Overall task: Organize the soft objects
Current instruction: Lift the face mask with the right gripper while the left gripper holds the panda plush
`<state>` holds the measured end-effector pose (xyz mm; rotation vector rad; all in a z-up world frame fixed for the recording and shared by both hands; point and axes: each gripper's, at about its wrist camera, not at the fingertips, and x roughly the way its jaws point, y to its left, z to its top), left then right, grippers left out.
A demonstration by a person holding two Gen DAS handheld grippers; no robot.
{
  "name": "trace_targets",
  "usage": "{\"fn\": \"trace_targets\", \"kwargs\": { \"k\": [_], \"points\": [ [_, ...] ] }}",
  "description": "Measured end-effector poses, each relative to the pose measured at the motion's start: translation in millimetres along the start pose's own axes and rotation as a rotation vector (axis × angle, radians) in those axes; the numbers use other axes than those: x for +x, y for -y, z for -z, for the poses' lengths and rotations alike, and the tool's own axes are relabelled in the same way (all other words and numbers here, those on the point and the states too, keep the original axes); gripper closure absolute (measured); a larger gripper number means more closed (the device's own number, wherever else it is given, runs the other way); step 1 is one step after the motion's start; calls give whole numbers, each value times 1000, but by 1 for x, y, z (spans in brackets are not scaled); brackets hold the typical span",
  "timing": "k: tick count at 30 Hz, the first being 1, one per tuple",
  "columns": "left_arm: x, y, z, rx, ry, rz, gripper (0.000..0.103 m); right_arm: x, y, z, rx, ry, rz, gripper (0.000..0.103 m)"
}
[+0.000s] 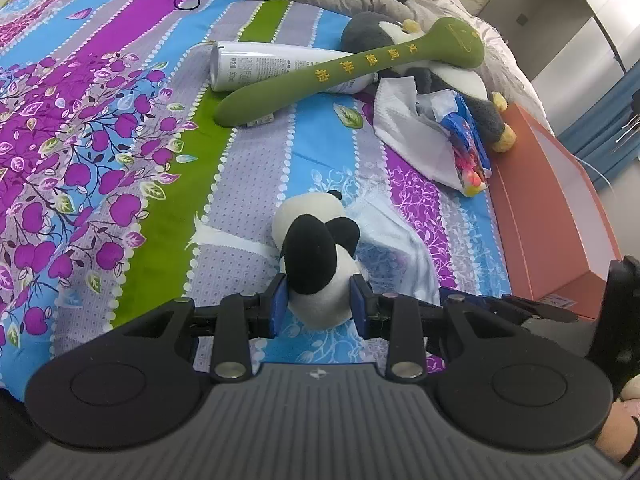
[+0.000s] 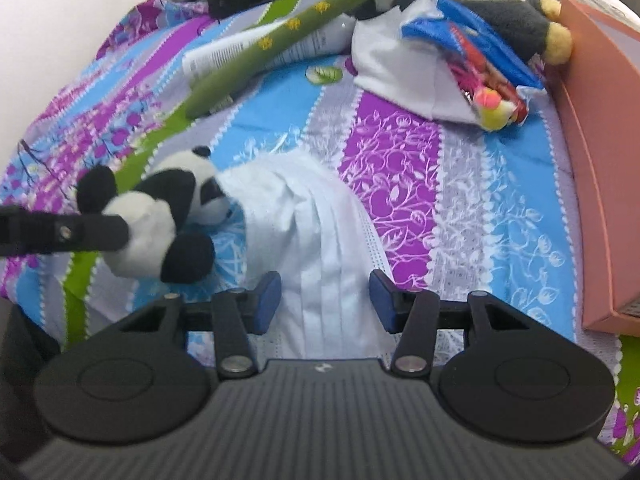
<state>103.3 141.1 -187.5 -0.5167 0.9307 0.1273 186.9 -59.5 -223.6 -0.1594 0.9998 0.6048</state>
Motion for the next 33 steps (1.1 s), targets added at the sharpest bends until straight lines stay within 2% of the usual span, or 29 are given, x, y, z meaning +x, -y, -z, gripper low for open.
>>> {"fn": "trace_targets", "kwargs": {
  "k": [3, 6, 8, 11, 33],
  "points": [
    [1, -1, 0, 0, -2, 0, 65, 2, -7, 4, -53, 9, 26, 56],
    [2, 0, 1, 1, -1, -3, 65, 2, -8, 4, -66, 13, 46, 72],
    [1, 1, 0, 1, 4, -4, 65, 1, -5, 3, -54, 11, 51, 88],
    [-1, 2, -2, 1, 17, -5, 65, -5, -4, 1, -57, 16, 62, 95],
    [-25, 28, -15, 14, 112, 15, 70, -76, 6, -23, 35, 157, 100, 96]
  ]
}}
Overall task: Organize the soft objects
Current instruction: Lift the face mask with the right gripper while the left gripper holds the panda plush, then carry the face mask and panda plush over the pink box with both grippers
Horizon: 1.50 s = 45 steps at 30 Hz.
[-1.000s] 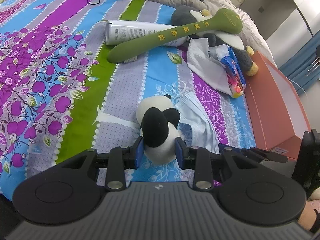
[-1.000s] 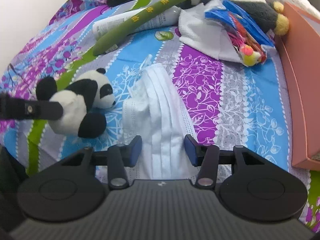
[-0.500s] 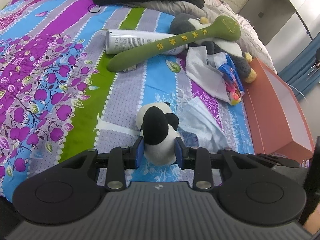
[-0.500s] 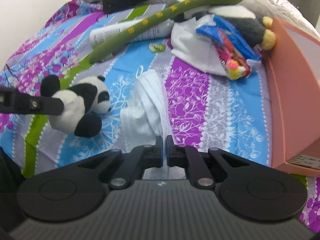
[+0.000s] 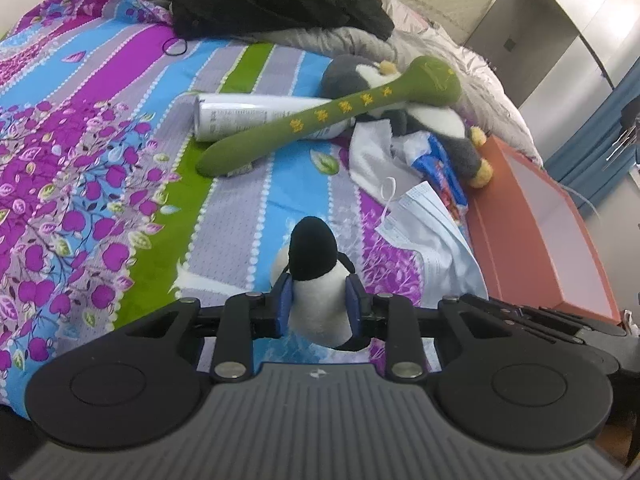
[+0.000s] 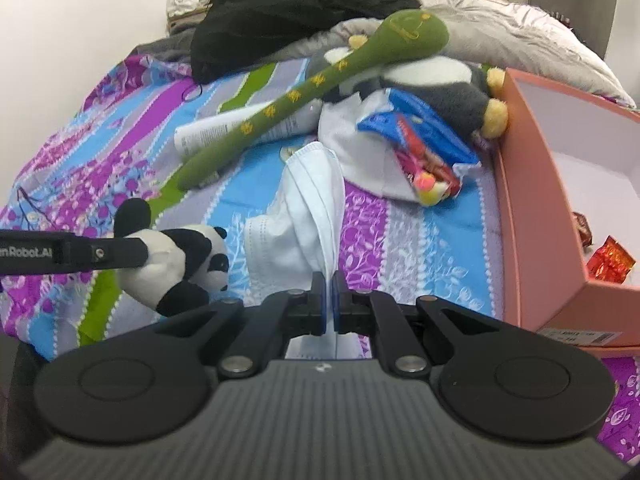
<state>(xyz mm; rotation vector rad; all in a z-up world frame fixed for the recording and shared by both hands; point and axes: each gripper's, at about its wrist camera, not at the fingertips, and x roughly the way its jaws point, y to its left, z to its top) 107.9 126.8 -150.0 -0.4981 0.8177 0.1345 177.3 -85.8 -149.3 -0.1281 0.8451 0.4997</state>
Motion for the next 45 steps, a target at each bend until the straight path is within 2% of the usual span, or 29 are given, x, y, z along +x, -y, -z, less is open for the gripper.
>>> {"fn": "trace_targets", "kwargs": {
  "k": [5, 13, 20, 25, 27, 30, 35, 45],
  "points": [
    [-6, 17, -18, 19, 32, 32, 71, -7, 14, -10, 31, 14, 21, 96],
    [-18, 58, -64, 90, 107, 90, 71, -39, 36, -51, 33, 117, 48, 96],
    [-28, 112, -106, 156, 179, 163, 71, -72, 61, -89, 40, 219, 83, 96],
    [-24, 155, -126, 187, 196, 229, 77, -93, 84, -105, 40, 265, 124, 96],
    [-18, 174, -131, 201, 185, 261, 94, -97, 96, -107, 49, 271, 145, 96],
    [-2, 199, -134, 215, 154, 291, 94, -98, 114, -104, 72, 264, 174, 96],
    [25, 217, -120, 251, 103, 279, 94, -87, 147, -87, 146, 203, 191, 96],
    [90, 175, -97, 154, -63, 213, 92, -52, 172, -54, 249, 115, 205, 96]
  ]
}}
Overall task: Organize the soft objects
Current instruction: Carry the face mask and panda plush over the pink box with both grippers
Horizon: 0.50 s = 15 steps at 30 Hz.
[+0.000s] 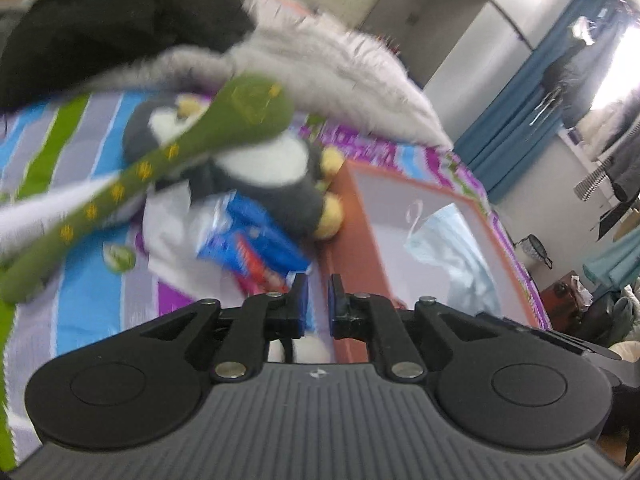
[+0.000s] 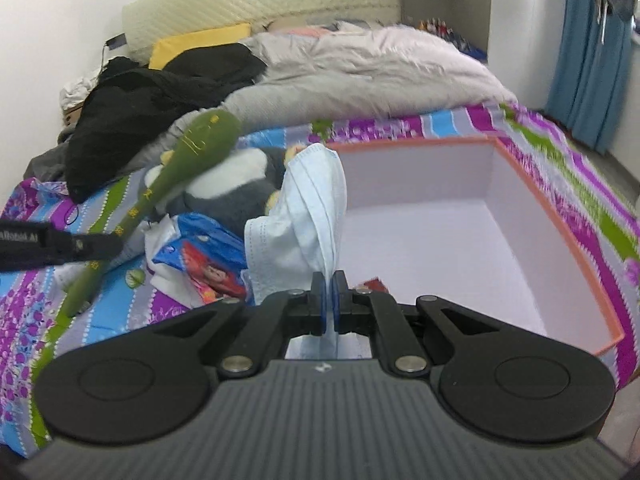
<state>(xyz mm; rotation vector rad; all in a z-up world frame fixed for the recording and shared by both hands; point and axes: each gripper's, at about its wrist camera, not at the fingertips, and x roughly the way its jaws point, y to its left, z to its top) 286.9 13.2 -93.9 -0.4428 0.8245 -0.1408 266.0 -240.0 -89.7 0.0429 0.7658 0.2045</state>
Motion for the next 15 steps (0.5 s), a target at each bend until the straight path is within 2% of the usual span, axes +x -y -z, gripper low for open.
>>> {"fn": "trace_targets", "kwargs": {
  "k": [2, 4, 6, 8, 15],
  "points": [
    [11, -10, 6, -25, -31, -3, 92, 4, 3, 3, 16, -8, -2, 96],
    [25, -18, 11, -44, -66, -10, 84, 9, 5, 5, 29, -17, -7, 96],
    [37, -27, 17, -66, -90, -21, 61, 12, 7, 7, 36, -23, -8, 96],
    [50, -36, 22, -84, -109, -47, 52, 15, 9, 10, 46, -29, -11, 96],
    [90, -58, 39, -176, -192, -49, 47, 21, 23, 17, 84, -43, -5, 96]
  ]
}}
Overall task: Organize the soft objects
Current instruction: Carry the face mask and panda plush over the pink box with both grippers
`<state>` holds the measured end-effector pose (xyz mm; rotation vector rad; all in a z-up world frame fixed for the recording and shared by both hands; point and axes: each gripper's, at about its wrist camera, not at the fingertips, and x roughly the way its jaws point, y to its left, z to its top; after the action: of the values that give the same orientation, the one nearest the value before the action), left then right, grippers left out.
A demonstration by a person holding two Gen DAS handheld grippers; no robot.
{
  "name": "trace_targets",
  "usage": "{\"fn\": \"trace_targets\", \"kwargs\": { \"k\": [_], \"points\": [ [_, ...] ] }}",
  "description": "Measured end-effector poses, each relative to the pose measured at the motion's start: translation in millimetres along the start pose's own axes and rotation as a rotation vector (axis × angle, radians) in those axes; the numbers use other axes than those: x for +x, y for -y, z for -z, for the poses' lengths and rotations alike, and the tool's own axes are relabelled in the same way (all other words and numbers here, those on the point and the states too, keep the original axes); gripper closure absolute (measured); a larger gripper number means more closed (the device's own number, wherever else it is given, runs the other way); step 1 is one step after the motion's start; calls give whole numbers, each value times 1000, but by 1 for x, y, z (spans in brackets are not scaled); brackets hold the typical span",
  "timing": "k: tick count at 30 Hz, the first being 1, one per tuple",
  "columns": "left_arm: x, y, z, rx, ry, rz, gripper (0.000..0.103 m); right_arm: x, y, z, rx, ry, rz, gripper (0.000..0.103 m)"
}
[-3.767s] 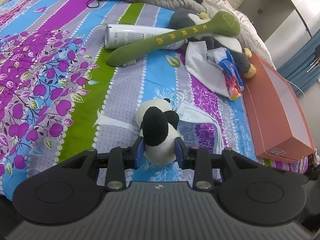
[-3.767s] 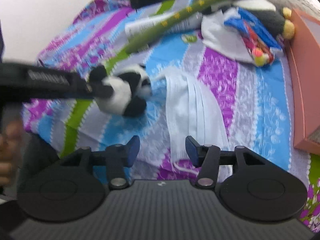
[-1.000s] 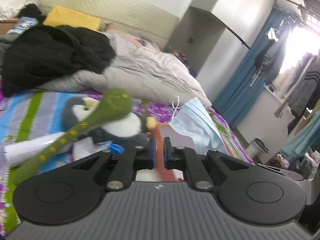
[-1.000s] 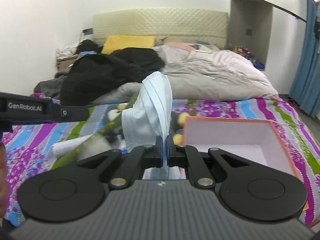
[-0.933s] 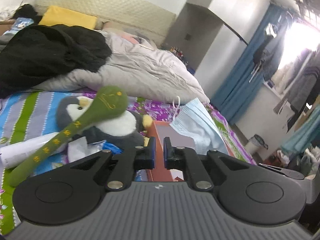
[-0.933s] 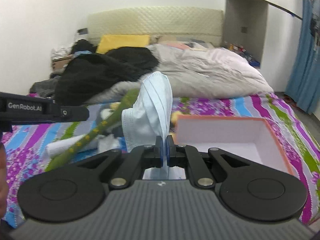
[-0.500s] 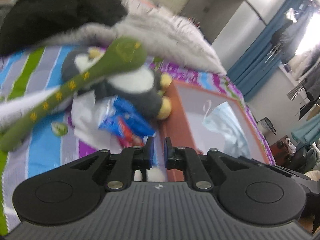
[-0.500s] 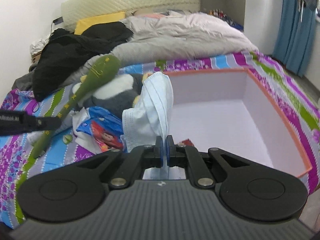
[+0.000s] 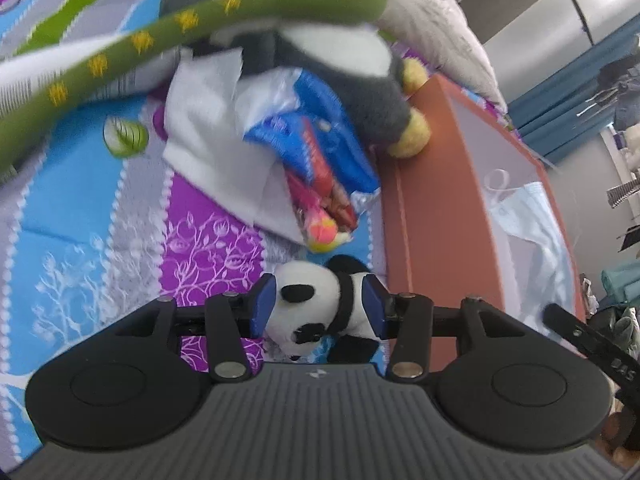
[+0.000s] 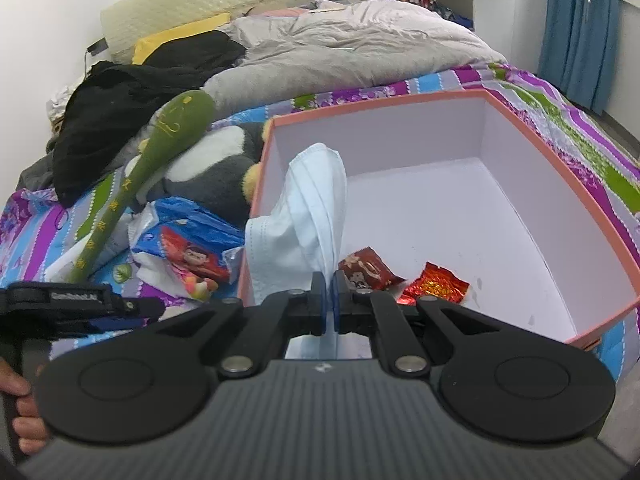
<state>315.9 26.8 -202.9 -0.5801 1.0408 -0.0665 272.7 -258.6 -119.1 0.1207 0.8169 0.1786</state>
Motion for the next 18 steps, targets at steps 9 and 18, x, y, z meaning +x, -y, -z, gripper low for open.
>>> {"fn": "trace_targets", "kwargs": {
  "k": [9, 18],
  "points": [
    [21, -7, 6, -24, -7, -19, 45, 5, 10, 2, 8, -8, 8, 96],
    [12, -4, 14, 12, 8, -35, 58, 3, 5, 5, -5, -7, 2, 96]
  ]
}}
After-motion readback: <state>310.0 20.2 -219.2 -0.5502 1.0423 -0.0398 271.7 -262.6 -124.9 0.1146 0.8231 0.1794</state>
